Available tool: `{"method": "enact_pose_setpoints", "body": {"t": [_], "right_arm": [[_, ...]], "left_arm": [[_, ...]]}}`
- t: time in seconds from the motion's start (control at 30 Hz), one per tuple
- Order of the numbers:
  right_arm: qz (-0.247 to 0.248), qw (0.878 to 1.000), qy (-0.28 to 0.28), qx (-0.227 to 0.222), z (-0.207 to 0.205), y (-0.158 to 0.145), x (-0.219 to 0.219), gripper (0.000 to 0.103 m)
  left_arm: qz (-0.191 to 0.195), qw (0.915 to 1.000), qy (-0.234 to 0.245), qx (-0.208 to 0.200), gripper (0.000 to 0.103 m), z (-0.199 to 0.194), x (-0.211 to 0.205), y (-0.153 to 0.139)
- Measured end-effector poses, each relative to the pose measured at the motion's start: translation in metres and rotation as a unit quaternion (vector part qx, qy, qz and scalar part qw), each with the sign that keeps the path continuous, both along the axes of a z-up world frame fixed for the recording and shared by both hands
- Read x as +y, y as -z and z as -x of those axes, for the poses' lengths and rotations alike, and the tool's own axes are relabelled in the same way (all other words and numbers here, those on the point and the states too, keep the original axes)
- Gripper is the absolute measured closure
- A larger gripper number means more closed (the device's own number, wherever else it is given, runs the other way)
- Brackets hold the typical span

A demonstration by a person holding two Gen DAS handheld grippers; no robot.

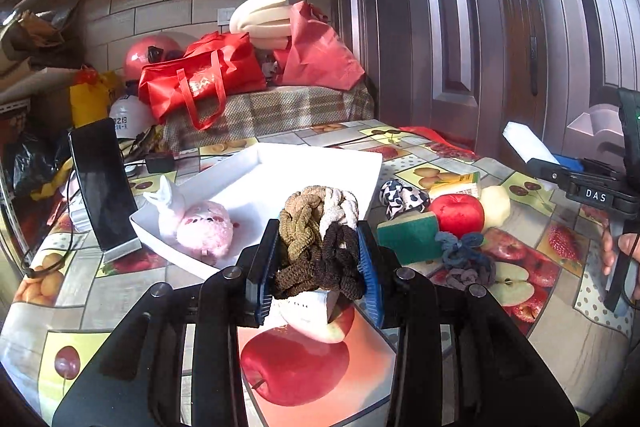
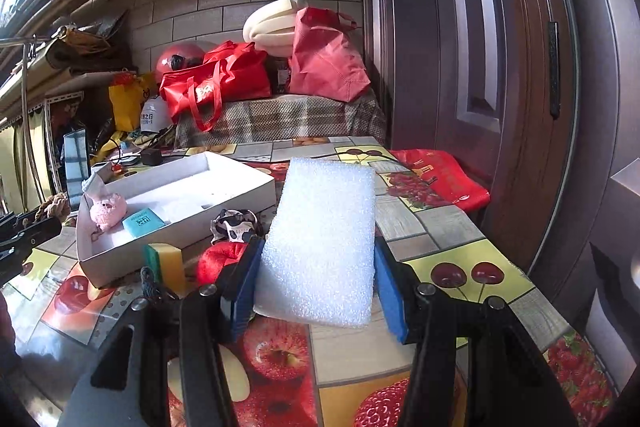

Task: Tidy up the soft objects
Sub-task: 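Carry the rope toys and foam block over the white box with both tools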

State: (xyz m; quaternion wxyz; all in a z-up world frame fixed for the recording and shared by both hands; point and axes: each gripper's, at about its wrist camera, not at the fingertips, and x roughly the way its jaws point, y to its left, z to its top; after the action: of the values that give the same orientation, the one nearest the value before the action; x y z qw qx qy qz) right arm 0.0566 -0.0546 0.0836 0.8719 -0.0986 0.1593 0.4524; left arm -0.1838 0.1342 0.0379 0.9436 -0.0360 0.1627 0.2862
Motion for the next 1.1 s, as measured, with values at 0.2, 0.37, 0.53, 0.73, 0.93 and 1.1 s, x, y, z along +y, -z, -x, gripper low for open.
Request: {"method": "enact_pose_setpoints", "body": {"t": [0.2, 0.37, 0.53, 0.73, 0.93, 1.1], "right_arm": [[0.006, 1.000, -0.030, 0.002, 0.018, 0.002, 0.013, 0.050], [0.009, 0.999, -0.044, 0.008, 0.027, 0.004, 0.020, 0.050], [0.020, 0.997, -0.071, 0.013, 0.042, 0.008, 0.036, 0.050], [0.038, 0.992, -0.115, 0.020, 0.063, 0.014, 0.065, 0.050], [0.041, 0.988, -0.151, -0.002, 0.091, 0.016, 0.094, 0.050], [0.045, 0.984, -0.170, -0.012, 0.107, 0.017, 0.120, 0.050]], "left_arm": [[0.007, 0.9999, -0.015, -0.004, 0.067, 0.011, 0.013, 0.002], [0.006, 0.9998, -0.020, -0.005, 0.067, 0.013, 0.016, 0.002], [0.007, 0.9991, -0.041, -0.006, 0.067, 0.013, 0.029, 0.002], [0.014, 0.9973, -0.071, -0.008, 0.067, 0.016, 0.052, 0.003], [0.013, 0.9963, -0.085, -0.002, 0.067, 0.012, 0.063, 0.005], [0.015, 0.9956, -0.092, 0.003, 0.067, 0.006, 0.072, 0.005]]}}
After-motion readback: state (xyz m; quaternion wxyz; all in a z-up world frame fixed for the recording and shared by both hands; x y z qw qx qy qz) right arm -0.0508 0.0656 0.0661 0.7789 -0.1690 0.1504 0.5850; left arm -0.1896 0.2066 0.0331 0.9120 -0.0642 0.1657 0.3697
